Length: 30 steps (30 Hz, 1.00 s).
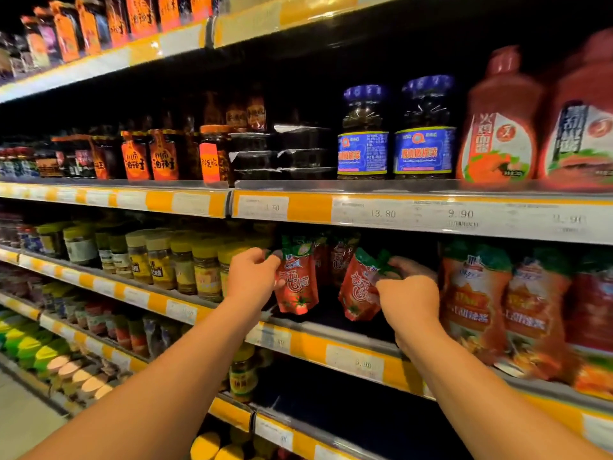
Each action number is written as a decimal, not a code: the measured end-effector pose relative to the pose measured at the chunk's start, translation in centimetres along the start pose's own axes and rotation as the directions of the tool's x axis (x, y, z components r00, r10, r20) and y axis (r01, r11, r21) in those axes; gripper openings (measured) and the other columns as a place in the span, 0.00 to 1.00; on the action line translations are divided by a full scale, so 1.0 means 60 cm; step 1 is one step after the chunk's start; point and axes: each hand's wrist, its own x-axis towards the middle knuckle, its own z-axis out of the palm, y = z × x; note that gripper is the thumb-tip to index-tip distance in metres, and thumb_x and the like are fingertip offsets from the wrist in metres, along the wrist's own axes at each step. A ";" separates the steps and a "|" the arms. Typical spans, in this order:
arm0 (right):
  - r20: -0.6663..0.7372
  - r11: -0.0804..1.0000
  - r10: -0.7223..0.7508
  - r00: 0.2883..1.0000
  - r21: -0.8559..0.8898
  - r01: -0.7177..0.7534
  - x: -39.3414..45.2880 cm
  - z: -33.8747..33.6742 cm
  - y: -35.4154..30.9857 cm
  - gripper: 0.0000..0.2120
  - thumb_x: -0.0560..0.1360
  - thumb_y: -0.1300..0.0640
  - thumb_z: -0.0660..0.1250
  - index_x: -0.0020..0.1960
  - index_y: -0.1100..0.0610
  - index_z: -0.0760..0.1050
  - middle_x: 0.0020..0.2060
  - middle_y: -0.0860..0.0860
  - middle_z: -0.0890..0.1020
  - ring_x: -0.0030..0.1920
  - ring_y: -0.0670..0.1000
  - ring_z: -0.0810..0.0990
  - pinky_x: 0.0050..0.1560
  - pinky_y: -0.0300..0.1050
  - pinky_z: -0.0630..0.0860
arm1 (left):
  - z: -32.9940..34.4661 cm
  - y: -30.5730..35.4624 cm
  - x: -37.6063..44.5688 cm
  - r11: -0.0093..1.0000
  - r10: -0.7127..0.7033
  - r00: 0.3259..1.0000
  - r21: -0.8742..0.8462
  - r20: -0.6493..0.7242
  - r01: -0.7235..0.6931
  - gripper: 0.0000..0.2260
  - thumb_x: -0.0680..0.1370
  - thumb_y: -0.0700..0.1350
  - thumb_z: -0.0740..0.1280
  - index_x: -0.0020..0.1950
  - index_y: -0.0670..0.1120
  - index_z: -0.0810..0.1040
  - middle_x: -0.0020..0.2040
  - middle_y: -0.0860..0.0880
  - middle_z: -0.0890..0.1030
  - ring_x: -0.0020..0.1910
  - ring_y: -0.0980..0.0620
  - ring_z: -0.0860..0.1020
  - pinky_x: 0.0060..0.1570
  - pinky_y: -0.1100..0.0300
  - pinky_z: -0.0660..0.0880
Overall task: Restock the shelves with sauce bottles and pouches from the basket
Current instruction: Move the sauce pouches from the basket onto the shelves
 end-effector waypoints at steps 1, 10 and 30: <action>0.007 0.999 -0.020 1.000 -0.043 0.020 0.005 0.005 0.006 0.17 0.72 0.64 0.78 0.58 0.52 0.83 0.51 0.55 0.86 0.51 0.58 0.86 0.54 0.62 0.83 | 0.006 -0.005 0.006 1.000 0.006 1.000 0.024 0.008 -0.007 0.07 0.82 0.44 0.71 0.47 0.42 0.80 0.45 0.45 0.85 0.43 0.48 0.86 0.41 0.52 0.86; 0.109 0.945 -0.008 0.994 -0.325 0.043 0.029 0.027 0.029 0.19 0.73 0.63 0.75 0.61 0.50 0.81 0.53 0.53 0.85 0.53 0.58 0.85 0.56 0.59 0.83 | 0.025 -0.034 0.016 0.981 0.091 0.994 0.165 0.065 -0.101 0.18 0.81 0.46 0.72 0.69 0.47 0.75 0.50 0.54 0.81 0.44 0.55 0.79 0.43 0.56 0.81; 0.169 0.815 0.102 0.980 -0.579 0.015 0.067 0.070 0.079 0.20 0.72 0.54 0.79 0.63 0.51 0.80 0.57 0.50 0.85 0.43 0.45 0.79 0.42 0.40 0.70 | 0.036 -0.072 0.052 0.844 0.004 0.964 0.516 0.265 -0.145 0.33 0.75 0.46 0.79 0.75 0.47 0.68 0.70 0.44 0.77 0.69 0.40 0.75 0.69 0.45 0.74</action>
